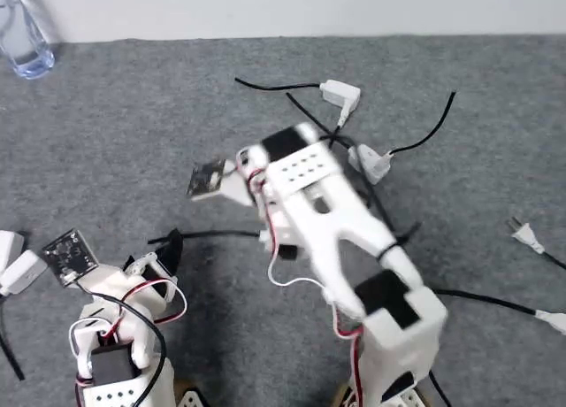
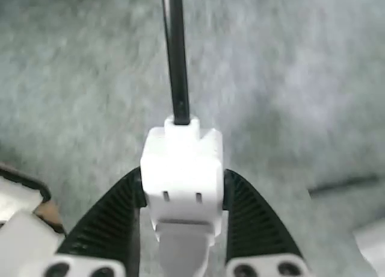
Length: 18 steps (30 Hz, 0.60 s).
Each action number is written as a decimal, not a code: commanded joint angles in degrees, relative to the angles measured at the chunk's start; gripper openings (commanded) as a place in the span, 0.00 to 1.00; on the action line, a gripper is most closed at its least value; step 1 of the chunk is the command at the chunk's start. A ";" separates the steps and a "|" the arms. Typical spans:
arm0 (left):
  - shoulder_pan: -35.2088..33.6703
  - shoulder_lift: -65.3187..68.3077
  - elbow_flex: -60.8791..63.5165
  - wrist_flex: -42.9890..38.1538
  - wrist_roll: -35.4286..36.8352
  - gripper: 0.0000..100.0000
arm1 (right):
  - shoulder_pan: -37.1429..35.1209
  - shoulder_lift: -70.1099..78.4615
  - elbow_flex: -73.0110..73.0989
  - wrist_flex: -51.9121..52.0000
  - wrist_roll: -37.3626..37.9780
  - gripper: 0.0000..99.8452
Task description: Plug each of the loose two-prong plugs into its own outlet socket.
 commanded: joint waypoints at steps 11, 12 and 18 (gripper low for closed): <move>-0.44 -0.09 1.89 -6.68 -1.49 0.31 | 24.22 -12.79 -8.70 -14.20 9.93 0.01; -0.44 -0.26 1.80 -6.33 -2.29 0.31 | 25.27 -12.00 -8.53 -18.33 9.93 0.01; -0.35 -0.26 1.80 -6.07 -2.81 0.31 | 25.27 -2.86 -8.62 -35.03 10.11 0.01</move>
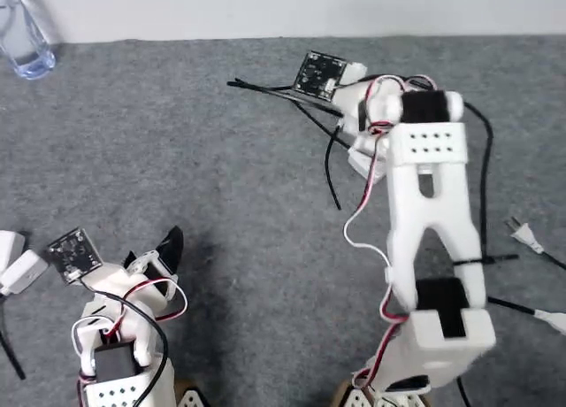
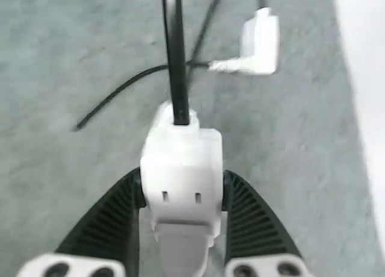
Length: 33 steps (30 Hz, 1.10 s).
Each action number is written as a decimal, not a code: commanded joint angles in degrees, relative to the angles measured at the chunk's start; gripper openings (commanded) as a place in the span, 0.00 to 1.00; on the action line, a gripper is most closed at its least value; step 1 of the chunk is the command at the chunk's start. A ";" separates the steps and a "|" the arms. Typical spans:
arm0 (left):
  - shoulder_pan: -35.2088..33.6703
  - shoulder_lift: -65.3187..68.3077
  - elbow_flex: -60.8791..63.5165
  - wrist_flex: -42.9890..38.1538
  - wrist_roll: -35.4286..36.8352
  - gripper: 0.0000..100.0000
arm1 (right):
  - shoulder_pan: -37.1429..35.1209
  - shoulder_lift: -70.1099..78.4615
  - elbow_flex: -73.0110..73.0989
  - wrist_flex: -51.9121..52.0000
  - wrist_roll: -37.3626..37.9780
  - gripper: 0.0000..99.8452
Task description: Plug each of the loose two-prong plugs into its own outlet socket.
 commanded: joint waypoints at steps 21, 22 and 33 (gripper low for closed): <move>1.41 -0.26 -0.57 -1.58 -0.70 0.31 | 0.75 29.41 -3.25 -44.18 -1.05 0.29; 2.11 -0.26 -0.57 -1.58 -0.70 0.31 | 1.01 29.32 -3.25 -44.18 -2.46 0.36; 2.73 -0.26 -0.57 -1.58 -0.70 0.31 | -0.31 14.81 -3.34 -26.07 -3.34 0.43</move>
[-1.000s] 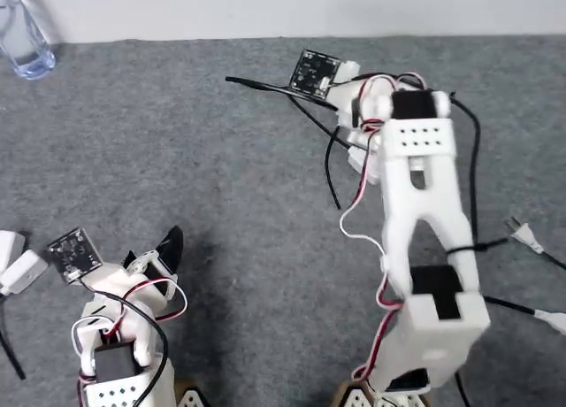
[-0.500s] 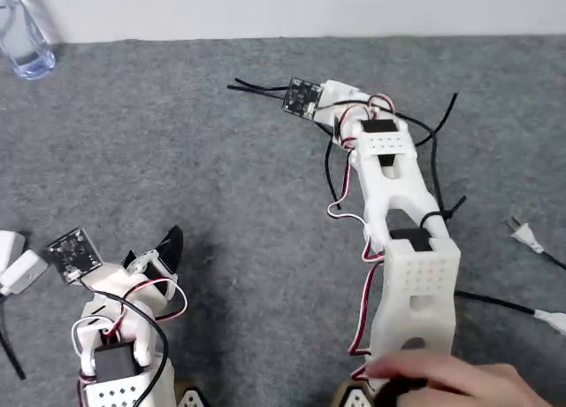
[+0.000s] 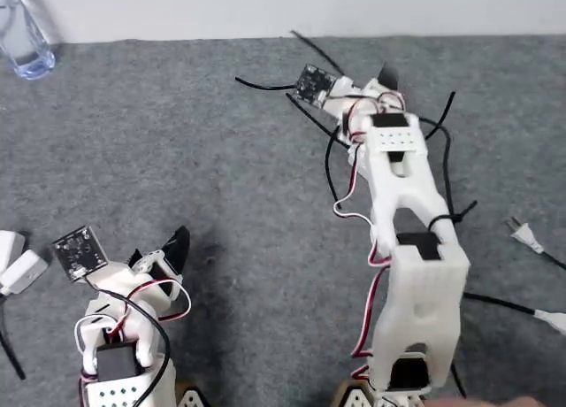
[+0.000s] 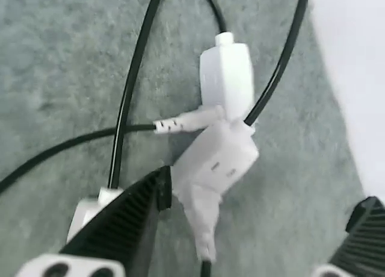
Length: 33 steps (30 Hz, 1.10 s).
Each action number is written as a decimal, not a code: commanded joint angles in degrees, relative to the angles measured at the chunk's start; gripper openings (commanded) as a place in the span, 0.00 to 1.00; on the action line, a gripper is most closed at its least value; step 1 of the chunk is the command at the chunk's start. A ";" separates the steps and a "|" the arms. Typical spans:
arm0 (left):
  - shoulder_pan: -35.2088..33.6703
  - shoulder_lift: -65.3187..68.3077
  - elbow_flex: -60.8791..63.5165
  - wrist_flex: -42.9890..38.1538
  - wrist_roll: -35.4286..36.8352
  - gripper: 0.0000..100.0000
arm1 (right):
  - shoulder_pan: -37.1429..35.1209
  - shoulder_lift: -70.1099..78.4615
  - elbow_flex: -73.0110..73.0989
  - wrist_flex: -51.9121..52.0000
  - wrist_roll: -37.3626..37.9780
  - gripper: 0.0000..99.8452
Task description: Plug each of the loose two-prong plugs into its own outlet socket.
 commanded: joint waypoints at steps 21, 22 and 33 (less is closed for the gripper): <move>0.44 -0.26 -0.57 1.58 -8.18 0.31 | -6.02 -36.53 0.88 62.11 -7.30 0.43; 0.44 -0.26 -0.57 2.55 -11.43 0.31 | -5.67 -36.88 3.60 61.93 -11.43 0.43; 0.18 -0.26 -0.57 5.01 -17.76 0.31 | -5.05 -41.89 40.53 39.16 -36.22 0.43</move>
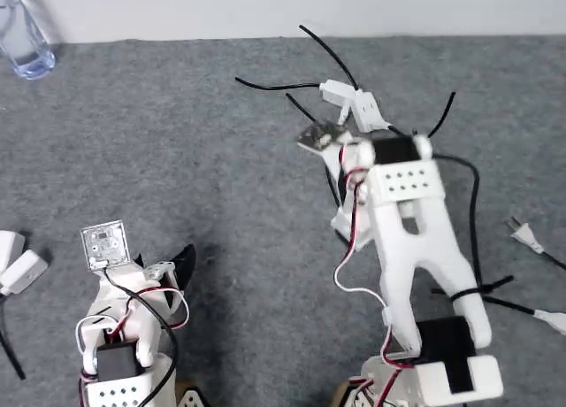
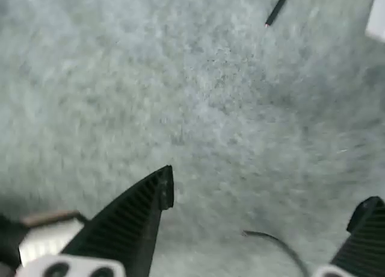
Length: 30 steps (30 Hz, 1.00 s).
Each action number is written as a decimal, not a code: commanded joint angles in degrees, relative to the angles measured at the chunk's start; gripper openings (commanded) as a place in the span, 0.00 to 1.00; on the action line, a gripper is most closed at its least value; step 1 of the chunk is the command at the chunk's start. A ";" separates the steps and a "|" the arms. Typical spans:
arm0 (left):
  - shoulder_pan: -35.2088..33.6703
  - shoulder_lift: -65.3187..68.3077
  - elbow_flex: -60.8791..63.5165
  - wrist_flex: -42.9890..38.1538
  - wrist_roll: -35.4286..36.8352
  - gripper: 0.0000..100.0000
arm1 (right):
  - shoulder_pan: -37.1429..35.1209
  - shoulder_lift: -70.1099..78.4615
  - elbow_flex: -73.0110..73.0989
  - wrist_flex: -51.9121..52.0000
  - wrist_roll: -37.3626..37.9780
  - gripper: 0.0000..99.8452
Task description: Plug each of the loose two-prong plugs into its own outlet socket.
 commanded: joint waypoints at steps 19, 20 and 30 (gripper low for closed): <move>0.00 -0.35 -0.57 2.73 -12.48 0.31 | -11.30 -1.63 32.62 -26.95 -11.87 0.43; -0.35 -0.35 -0.57 2.46 -15.21 0.31 | -11.03 -0.84 32.70 -27.47 -11.25 0.43; -29.63 -0.35 -13.76 3.87 -30.07 0.31 | -8.92 1.45 32.44 -27.47 -13.63 0.43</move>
